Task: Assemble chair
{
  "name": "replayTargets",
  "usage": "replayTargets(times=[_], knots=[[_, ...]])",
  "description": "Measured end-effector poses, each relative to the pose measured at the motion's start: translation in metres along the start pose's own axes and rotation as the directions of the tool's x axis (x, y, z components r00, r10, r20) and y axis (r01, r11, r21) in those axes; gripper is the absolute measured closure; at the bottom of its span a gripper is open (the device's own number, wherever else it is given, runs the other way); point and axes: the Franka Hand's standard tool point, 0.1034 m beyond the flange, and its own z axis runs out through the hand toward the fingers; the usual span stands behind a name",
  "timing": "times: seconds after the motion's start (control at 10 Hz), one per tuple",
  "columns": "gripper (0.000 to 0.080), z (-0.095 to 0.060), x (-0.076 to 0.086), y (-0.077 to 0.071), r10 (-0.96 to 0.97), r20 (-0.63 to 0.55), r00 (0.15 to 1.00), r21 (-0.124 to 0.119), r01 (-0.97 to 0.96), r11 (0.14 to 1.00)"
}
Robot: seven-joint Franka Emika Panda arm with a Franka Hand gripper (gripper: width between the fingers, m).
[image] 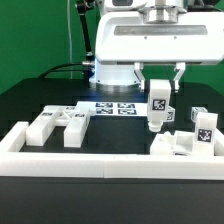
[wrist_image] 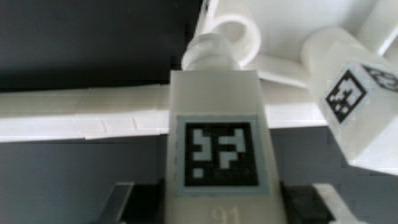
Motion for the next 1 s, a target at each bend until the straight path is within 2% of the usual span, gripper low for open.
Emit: replayTargets(times=[0.2,0.3,0.4,0.5,0.7,1.0], knots=[[0.0509,0.000,0.001,0.001,-0.001,-0.026,1.000,-0.005,0.001,1.000],[0.0509,0.000,0.005,0.001,-0.010,-0.122,0.992,-0.020,0.007,1.000],[0.0509,0.005,-0.001,-0.007,-0.009,-0.087,0.996,-0.008,0.009,1.000],[0.0509,0.003,0.006,-0.011,-0.011,-0.088,0.996,-0.002,0.011,1.000],[0.0509,0.007,0.006,-0.023,-0.026,-0.088,0.996,0.005,0.026,1.000],[0.0509,0.007,0.005,-0.023,-0.030,-0.086,0.996,0.004,0.031,1.000]])
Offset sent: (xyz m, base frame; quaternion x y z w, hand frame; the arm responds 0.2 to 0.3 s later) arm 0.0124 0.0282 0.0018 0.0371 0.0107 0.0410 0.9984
